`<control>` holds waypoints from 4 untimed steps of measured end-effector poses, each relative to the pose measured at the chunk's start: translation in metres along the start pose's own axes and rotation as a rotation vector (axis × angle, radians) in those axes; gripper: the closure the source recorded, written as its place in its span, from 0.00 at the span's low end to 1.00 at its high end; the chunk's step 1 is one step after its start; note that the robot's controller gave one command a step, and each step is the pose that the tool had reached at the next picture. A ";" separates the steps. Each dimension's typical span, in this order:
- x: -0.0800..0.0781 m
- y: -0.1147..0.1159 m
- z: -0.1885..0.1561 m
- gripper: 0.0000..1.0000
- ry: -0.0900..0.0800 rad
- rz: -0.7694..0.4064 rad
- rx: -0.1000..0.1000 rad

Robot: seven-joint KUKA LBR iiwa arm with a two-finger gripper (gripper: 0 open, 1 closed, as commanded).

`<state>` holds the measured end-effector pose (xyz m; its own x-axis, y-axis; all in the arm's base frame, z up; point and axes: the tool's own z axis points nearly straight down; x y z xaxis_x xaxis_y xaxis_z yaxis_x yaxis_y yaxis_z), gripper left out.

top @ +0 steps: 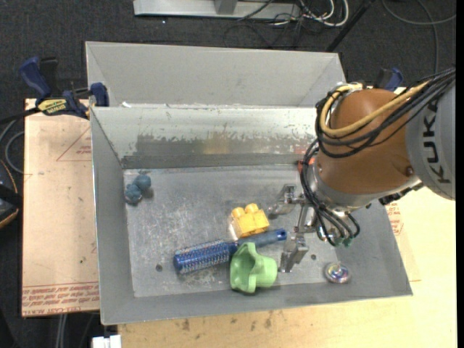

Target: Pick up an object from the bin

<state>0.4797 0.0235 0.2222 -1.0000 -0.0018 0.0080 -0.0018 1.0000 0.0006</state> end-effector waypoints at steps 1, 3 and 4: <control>-0.022 0.015 0.138 0.00 -0.019 -0.055 0.000; -0.024 0.022 0.053 1.00 -0.017 -0.060 -0.001; -0.022 0.022 0.057 0.00 -0.009 -0.059 0.000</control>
Offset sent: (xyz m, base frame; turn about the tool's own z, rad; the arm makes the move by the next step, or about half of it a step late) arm 0.0193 0.0155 -0.1522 -0.0568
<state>0.5015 0.0454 0.1647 -0.9982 -0.0607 -0.0014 -0.0607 0.9982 0.0010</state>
